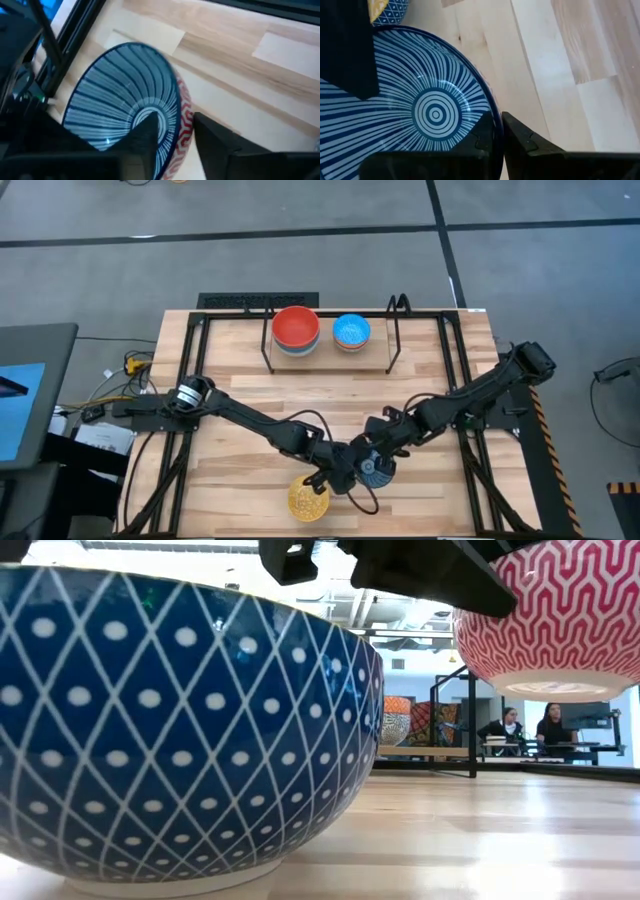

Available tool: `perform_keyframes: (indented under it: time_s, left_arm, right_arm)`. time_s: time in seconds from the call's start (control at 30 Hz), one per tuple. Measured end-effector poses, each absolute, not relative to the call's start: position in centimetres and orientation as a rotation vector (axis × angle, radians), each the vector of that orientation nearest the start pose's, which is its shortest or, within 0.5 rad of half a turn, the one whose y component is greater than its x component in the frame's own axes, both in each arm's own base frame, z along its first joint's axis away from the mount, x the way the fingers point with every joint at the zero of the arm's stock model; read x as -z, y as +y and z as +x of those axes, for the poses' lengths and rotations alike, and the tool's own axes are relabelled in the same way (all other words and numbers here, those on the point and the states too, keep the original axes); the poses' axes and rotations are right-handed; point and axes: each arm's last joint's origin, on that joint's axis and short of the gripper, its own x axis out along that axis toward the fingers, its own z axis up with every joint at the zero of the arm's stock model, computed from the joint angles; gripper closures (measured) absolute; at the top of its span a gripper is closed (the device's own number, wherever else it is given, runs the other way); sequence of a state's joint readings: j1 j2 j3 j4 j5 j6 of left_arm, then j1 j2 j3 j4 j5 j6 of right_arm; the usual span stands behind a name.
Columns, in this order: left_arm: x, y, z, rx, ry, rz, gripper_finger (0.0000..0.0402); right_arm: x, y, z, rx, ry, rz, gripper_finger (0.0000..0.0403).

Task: Place and stack bowls onto a shelf
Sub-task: Stack the blue pattern bowl on top of the light blue pattern bowl on the shelf

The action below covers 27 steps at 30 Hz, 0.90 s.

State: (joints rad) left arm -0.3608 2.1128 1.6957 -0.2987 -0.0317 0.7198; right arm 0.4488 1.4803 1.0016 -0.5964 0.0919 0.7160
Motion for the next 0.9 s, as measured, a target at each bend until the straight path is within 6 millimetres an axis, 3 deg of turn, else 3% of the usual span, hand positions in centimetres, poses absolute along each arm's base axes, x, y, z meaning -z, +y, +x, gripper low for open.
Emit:
perform_keyframes:
  time_s: [0.17,0.23,0.6,0.9]
  left_arm:
    - [-22.1,-16.8,44.6,0.598,0.563,0.860,0.0378]
    - [-22.0,-16.8,44.5,0.603,0.575,0.857,0.0390]
    - [-21.4,-16.6,44.0,0.594,0.668,0.877,0.0400]
    - [-20.9,-14.9,42.9,0.550,0.858,0.914,0.0401]
  right_arm:
    - [-22.3,12.3,26.2,0.040,1.076,0.359,0.0348]
    - [-22.4,12.4,26.3,0.024,1.062,0.349,0.0333]
    - [-23.7,12.7,26.5,-0.060,1.029,0.284,0.0197]
    - [-28.0,13.1,23.3,-0.022,0.852,0.187,0.0196]
